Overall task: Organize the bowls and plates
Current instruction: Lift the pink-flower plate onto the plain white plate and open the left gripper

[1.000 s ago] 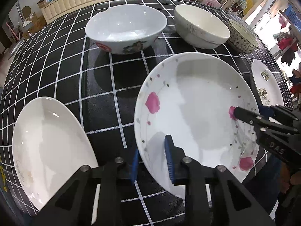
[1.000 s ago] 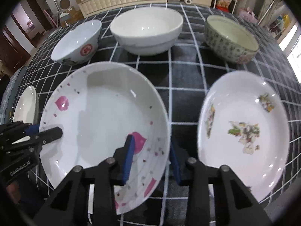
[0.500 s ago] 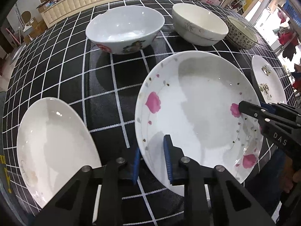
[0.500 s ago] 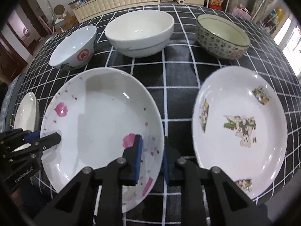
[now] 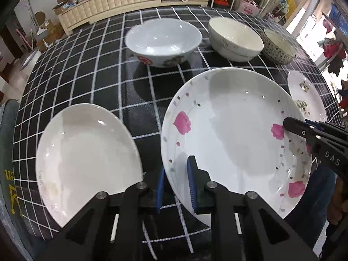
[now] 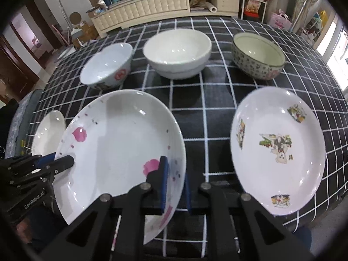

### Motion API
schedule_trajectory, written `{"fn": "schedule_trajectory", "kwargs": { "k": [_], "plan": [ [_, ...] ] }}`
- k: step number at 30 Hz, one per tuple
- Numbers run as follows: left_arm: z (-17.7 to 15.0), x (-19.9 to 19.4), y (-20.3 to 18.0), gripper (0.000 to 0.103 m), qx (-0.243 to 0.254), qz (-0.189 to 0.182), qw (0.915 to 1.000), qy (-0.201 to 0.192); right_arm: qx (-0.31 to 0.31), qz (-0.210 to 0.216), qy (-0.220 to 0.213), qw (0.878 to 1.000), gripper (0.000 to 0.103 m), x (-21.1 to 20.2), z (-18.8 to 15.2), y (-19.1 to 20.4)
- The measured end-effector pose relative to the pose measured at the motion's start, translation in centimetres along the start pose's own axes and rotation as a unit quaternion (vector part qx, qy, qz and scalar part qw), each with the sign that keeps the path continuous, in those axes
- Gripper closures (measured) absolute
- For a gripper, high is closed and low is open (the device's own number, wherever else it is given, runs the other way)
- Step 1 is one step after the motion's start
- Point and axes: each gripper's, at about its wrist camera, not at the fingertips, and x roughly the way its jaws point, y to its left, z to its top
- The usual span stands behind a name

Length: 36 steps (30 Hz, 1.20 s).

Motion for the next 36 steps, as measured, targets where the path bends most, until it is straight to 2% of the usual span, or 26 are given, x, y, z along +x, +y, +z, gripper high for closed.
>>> {"fn": "schedule_trajectory", "kwargs": {
  "k": [6, 17, 26, 36],
  "plan": [
    [-0.5, -1.8, 2.2, 0.088, -0.019, 0.007, 0.9997, -0.016, -0.016, 0.013, -0.012, 1.0, 0.087, -0.5, 1.0, 2.9],
    [-2.9, -3.3, 8.2, 0.088, -0.071, 0.031, 0.9968, -0.018, -0.056, 0.045, -0.004, 0.997, 0.087, 1.1, 1.9, 9.4],
    [-6.1, -3.4, 14.2, 0.088, -0.121, 0.043, 0.9917, -0.01, -0.09, 0.066, 0.014, 0.994, 0.09, 3.4, 1.9, 14.9],
    [-7.2, -2.7, 17.7, 0.089, -0.145, 0.047, 0.9882, -0.008, -0.103, 0.062, 0.029, 0.992, 0.09, 5.5, 2.1, 18.0]
  ]
}}
